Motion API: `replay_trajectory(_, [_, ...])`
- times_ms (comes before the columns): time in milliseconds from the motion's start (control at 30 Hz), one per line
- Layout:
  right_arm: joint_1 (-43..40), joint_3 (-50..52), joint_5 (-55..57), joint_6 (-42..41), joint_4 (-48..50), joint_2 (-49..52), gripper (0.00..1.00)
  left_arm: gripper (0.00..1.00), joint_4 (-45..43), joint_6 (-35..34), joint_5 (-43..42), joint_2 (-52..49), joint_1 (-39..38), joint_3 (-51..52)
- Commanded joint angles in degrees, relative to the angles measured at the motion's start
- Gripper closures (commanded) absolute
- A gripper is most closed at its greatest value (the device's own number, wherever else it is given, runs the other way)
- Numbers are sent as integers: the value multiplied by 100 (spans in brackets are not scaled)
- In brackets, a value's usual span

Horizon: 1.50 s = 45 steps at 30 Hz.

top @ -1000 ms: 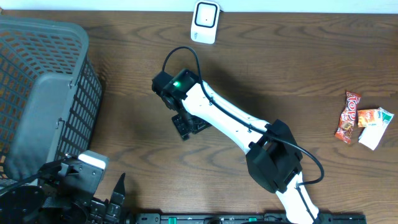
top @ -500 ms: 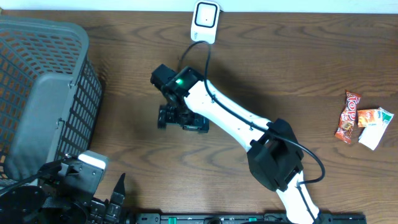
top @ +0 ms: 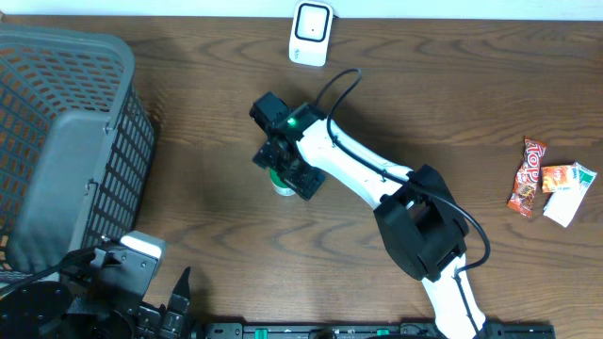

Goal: Scan the item barcode

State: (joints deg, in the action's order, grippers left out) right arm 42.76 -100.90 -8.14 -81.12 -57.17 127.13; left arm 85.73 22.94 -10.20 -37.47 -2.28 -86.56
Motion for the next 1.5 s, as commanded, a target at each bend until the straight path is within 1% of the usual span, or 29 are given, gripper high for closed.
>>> replay_trajectory(0, [-39, 177, -17, -208, 24, 74, 23, 1, 15, -35, -31, 17, 22, 37])
replay_trajectory(33, [-39, 177, -33, -98, 28, 74, 30, 1, 15, -35, -31, 17, 22, 35])
replay_trajectory(100, [-42, 168, -50, 140, 35, 74, 41, 1, 15, -35, -31, 20, 22, 37])
replay_trajectory(167, [-42, 155, -83, 551, 39, 74, 48, 1, 15, -35, -31, 17, 22, 37])
replay_trajectory(233, [-42, 155, -70, 1172, 44, 74, 49, 1, 15, -35, -31, 17, 22, 37])
replay_trajectory(267, [-44, 155, -39, 1611, 74, 74, 49, 1, 15, -35, -28, 17, 22, 37])
replay_trajectory(333, [-50, 155, -31, 3145, 247, 74, 48, 1, 15, -35, -28, 17, 22, 35])
replay_trajectory(433, [-57, 153, -28, 5324, 247, 70, 44, 1, 13, -33, -28, 17, 22, 37])
replay_trajectory(467, [-57, 151, -26, 6011, 166, 70, 41, 1, 13, -33, -28, 20, 22, 35])
replay_trajectory(500, [-57, 149, 24, 6791, 55, 70, 35, 1, 13, -33, -28, 17, 22, 35])
replay_trajectory(567, [-57, 149, 238, 7755, -151, 70, 24, 1, 13, -35, -31, 17, 22, 37])
replay_trajectory(600, [-55, 146, 407, 7984, -232, 70, 19, 1, 13, -33, -28, 20, 22, 37])
replay_trajectory(633, [-50, 116, 584, 8039, -334, 70, 12, 1, 13, -35, -28, 17, 22, 35])
replay_trajectory(667, [-44, 79, 695, 8039, -422, 70, 7, 1, 13, -33, -28, 17, 22, 37])
replay_trajectory(700, [-44, 28, 793, 8039, -522, 70, 4, 1, 13, -33, -28, 20, 22, 37])
replay_trajectory(767, [-44, -144, 826, 8035, -730, 39, 1, 1, 13, -33, -28, 20, 22, 37])
replay_trajectory(900, [-11, -551, 669, 7943, -1137, -177, 1, 1, 15, -33, -28, 20, 22, 37])
replay_trajectory(1000, [48, -780, 291, 7910, -1392, -433, 1, 0, 15, -33, -28, 17, 22, 35])
replay_trajectory(1067, [83, -879, 284, 7552, -1545, -601, 1, 1, 15, -33, -28, 20, 22, 37])
replay_trajectory(1133, [83, -903, 284, 6747, -1663, -774, 1, 0, 13, -33, -28, 17, 22, 37])
replay_trajectory(1267, [-9, -896, 249, 4140, -2092, -850, 1, 1, 15, -33, -31, 20, 22, 37])
replay_trajectory(1300, [-31, -874, 214, 3613, -2140, -835, 1, 1, 15, -33, -28, 17, 22, 37])
replay_trajectory(1433, [-46, -758, 205, 1917, -1934, -828, 1, 1, 15, -33, -31, 17, 22, 37])
replay_trajectory(1467, [-39, -726, 208, 1631, -1823, -828, 1, 1, 15, -33, -31, 17, 22, 37])
